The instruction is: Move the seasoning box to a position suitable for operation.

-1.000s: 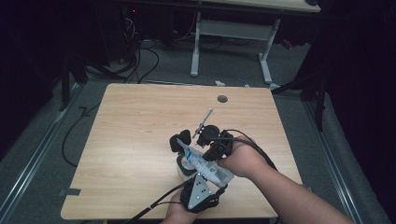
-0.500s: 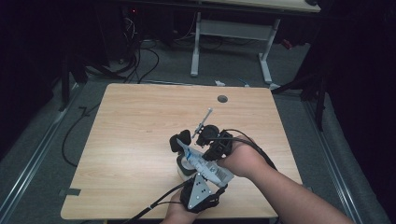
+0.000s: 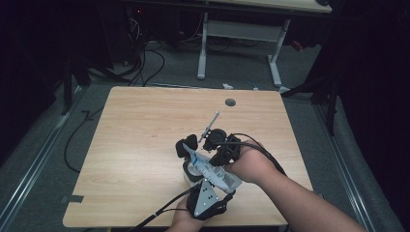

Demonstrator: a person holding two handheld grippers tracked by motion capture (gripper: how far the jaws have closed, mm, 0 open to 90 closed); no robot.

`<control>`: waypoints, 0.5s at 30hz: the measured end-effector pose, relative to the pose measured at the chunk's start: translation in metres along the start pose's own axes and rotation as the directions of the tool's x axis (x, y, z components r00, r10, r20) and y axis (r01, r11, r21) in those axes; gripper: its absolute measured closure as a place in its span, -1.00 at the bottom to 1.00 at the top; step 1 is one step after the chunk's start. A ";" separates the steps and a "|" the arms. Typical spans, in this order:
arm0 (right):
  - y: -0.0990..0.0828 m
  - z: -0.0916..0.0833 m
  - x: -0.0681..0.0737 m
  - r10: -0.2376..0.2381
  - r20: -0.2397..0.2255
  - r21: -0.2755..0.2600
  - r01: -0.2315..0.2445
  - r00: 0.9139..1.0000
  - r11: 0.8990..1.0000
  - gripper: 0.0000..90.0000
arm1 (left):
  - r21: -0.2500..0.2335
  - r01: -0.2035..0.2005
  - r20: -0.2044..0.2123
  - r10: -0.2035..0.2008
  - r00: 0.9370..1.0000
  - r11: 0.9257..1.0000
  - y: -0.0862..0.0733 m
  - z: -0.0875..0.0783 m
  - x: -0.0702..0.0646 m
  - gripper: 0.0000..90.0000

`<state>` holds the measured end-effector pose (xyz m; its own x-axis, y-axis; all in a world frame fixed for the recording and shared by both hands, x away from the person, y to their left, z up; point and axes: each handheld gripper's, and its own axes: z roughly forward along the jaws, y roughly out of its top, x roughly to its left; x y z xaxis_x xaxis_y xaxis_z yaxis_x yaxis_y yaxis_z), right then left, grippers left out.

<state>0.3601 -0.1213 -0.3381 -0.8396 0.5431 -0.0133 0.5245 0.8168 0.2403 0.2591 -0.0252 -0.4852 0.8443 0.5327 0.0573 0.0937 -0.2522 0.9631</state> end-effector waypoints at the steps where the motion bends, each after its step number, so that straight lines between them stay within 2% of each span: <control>1: 0.000 0.000 0.000 0.000 0.000 0.000 0.000 1.000 1.000 0.99 | 0.000 0.000 0.001 0.000 1.000 1.000 0.000 0.000 0.000 0.07; 15: -0.001 0.000 -0.001 0.003 0.008 0.002 -0.003 1.000 1.000 0.99 | -0.004 0.000 0.002 0.000 1.000 1.000 0.001 0.002 0.000 0.07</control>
<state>0.3608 -0.1223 -0.3384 -0.8366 0.5474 -0.0206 0.5276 0.8152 0.2389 0.2605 -0.0269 -0.4850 0.8452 0.5314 0.0565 0.0919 -0.2486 0.9642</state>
